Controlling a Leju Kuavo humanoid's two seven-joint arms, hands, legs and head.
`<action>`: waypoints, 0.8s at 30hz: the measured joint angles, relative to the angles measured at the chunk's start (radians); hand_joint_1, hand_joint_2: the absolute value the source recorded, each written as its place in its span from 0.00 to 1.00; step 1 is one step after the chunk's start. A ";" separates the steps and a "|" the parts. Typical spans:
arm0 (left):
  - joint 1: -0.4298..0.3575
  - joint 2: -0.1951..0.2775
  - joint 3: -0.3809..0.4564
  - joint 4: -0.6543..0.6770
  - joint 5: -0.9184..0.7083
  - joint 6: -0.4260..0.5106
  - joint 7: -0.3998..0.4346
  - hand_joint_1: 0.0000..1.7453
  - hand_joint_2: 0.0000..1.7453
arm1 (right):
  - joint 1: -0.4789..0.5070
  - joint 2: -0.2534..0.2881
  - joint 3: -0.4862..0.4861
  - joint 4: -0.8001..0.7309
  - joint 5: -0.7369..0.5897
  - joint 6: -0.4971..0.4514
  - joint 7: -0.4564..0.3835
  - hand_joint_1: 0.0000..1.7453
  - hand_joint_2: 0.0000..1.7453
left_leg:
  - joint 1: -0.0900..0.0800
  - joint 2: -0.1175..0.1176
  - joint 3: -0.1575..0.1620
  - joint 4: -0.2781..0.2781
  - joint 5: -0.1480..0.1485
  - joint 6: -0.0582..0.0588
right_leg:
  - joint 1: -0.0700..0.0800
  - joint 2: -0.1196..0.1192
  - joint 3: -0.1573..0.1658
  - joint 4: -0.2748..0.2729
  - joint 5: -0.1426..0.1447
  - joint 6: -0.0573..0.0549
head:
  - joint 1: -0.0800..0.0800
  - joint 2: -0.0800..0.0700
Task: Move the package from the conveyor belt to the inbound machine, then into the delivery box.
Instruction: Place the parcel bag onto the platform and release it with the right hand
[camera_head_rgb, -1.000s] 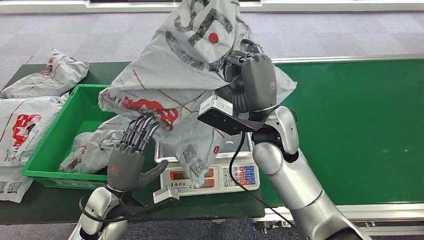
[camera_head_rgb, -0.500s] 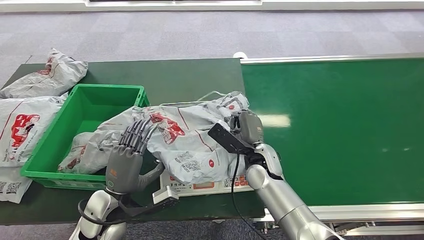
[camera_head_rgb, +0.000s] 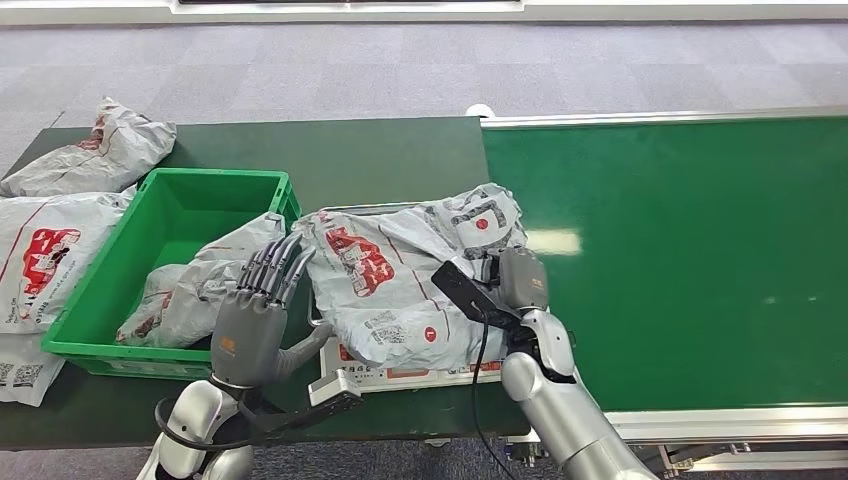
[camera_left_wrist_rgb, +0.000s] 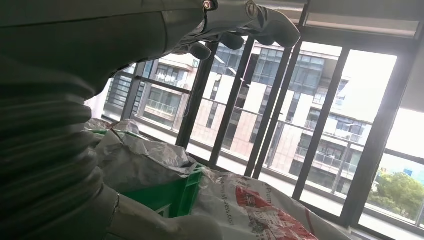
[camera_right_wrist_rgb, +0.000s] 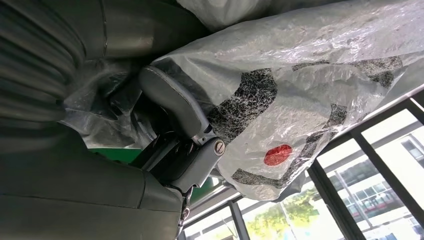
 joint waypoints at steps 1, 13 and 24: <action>0.000 0.000 0.000 -0.001 0.000 0.000 0.000 0.00 1.00 | 0.001 0.000 -0.002 0.000 0.000 0.000 0.000 0.76 1.00 | 0.000 0.000 0.000 0.000 0.000 0.000 | 0.000 0.000 0.000 0.000 0.000 0.000 | 0.000 0.000; 0.010 -0.001 0.000 -0.013 -0.030 0.002 0.008 0.00 0.50 | 0.066 0.000 -0.034 -0.110 0.004 0.020 -0.039 0.00 0.75 | 0.000 0.000 0.000 0.000 0.000 0.000 | 0.000 0.000 0.000 0.000 0.000 0.000 | 0.000 0.000; 0.023 -0.009 0.084 -0.078 0.099 0.273 -0.134 0.00 0.00 | 0.180 0.005 -0.064 -0.378 -0.074 0.021 -0.223 0.00 1.00 | 0.000 0.001 -0.001 0.000 0.000 0.000 | 0.000 0.000 -0.001 0.000 0.000 0.000 | 0.000 0.000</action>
